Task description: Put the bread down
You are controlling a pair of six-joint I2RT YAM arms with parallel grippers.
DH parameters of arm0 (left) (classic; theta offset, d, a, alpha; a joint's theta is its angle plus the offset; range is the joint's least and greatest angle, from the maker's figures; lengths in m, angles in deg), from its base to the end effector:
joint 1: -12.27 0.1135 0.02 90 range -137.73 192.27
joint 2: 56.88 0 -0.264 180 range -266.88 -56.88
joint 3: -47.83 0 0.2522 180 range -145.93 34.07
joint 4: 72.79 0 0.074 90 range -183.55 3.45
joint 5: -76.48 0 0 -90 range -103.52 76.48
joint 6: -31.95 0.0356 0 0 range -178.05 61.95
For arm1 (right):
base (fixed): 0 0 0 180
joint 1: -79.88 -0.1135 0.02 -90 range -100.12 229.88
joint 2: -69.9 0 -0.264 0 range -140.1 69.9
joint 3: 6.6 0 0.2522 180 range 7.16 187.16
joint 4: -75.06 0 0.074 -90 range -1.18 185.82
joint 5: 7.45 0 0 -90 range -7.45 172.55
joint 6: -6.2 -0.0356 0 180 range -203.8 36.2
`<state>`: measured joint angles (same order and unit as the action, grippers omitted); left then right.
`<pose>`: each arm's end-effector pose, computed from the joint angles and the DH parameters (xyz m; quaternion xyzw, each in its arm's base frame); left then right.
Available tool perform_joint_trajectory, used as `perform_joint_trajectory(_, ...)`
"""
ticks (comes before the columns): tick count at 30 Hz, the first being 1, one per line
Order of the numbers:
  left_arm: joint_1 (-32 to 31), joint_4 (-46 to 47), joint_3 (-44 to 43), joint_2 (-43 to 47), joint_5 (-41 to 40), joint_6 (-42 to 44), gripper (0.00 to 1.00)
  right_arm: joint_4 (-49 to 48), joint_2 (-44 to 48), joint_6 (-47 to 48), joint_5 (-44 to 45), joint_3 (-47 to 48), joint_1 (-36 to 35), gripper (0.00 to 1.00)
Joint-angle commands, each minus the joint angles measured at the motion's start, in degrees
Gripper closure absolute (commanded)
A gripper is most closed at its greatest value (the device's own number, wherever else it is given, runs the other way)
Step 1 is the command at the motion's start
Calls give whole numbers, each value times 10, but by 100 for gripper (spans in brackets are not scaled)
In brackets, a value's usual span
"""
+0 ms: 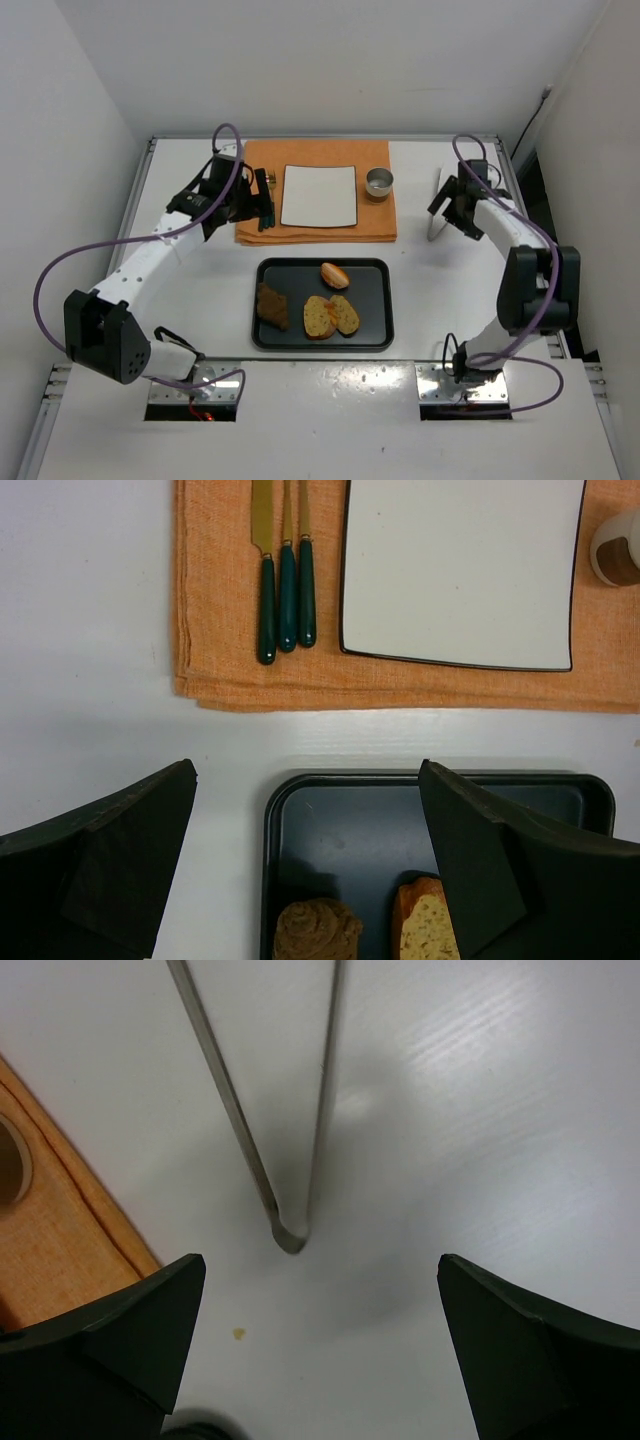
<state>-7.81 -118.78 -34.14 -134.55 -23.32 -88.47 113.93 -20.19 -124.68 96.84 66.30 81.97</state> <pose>0.2806 -0.0961 0.3178 -0.1167 0.9023 -0.1034 0.4020 0.3214 -0.0205 0.2130 0.3814 0.8698 -0.0160 0.3127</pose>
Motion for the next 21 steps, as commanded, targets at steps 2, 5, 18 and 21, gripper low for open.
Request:
perform_joint_trajectory(2, -5, 0, -26, 1, 5, 6, 1, -30, -61, 50, -23, 81, -3, 0)
perform_joint_trajectory(5, -5, -6, -26, 1, 0, 6, 1, -12, -126, 65, -33, 134, -3, 0)
perform_joint_trajectory(18, -5, -6, -32, -21, -6, 6, 1, -16, -220, 54, 4, 173, 2, 0)
perform_joint_trajectory(21, -5, -6, -32, -21, -6, 11, 1, -30, -245, 54, 4, 186, 2, 2)
